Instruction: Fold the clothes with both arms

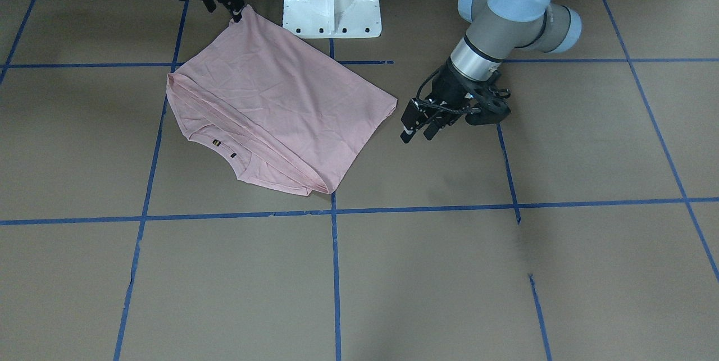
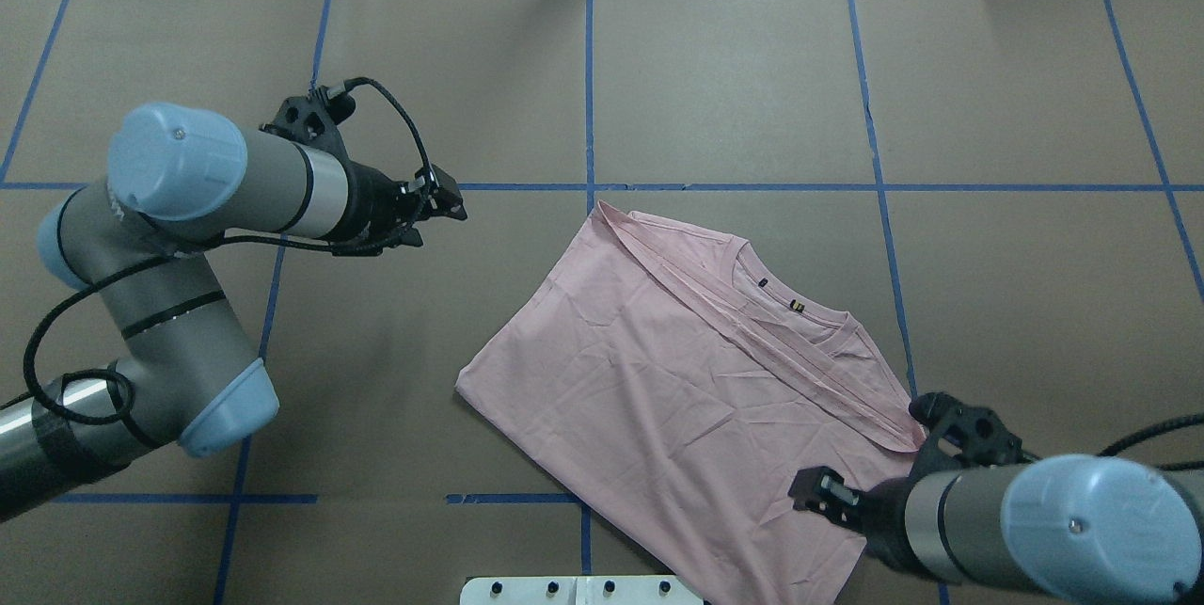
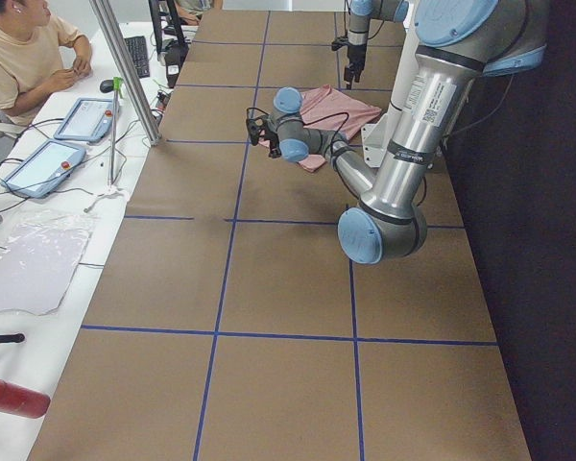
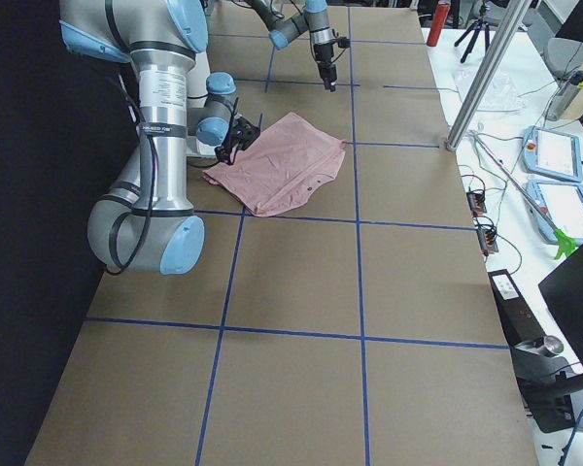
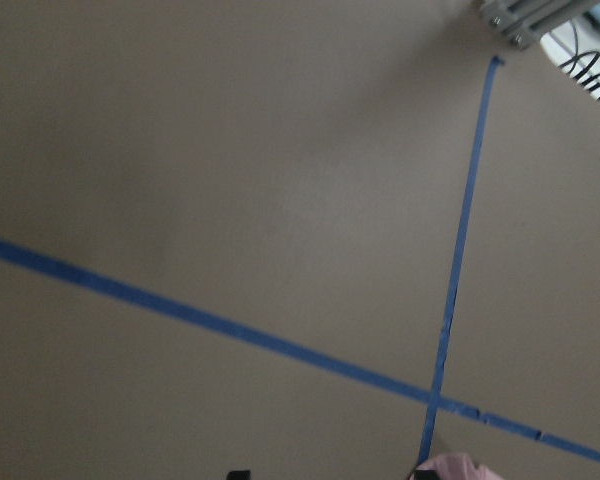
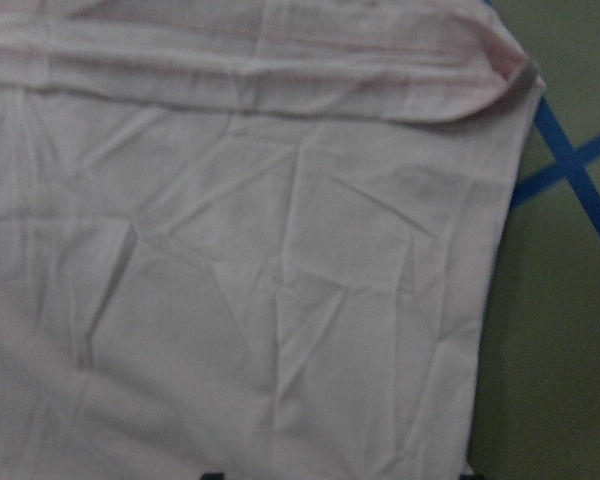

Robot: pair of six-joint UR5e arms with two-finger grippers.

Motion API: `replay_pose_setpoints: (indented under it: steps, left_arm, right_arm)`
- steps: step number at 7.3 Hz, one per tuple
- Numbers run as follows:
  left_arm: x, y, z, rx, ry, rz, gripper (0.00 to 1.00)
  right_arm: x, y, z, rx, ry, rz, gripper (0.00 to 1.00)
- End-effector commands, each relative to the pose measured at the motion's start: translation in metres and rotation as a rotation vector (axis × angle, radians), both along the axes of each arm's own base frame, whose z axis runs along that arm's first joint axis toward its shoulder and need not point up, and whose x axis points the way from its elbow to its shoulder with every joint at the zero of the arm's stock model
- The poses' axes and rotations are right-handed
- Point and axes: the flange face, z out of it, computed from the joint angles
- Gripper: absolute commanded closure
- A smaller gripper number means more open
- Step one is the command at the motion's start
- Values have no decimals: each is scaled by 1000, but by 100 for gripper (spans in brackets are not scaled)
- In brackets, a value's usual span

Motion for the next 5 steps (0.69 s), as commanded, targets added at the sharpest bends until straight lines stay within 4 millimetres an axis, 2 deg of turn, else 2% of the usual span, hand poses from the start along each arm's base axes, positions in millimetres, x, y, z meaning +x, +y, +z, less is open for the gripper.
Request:
replay_pose_setpoints:
  steps: [1,2,4,5]
  left_arm:
    - [58,80,6,-88,-125,62,29]
    - [80,104,9,-73,-145,80,29]
    - [96,115,19,-97,-166,94,34]
    - [97,115,20,-98,-169,94,38]
  right_arm:
    - [17,-121,-10,81,-13,109,0]
    - [34,-140,-7,49,-24,98,0]
    - [34,-144,-2,55,-16,87,0]
    - [33,-145,0,54,-11,89,0]
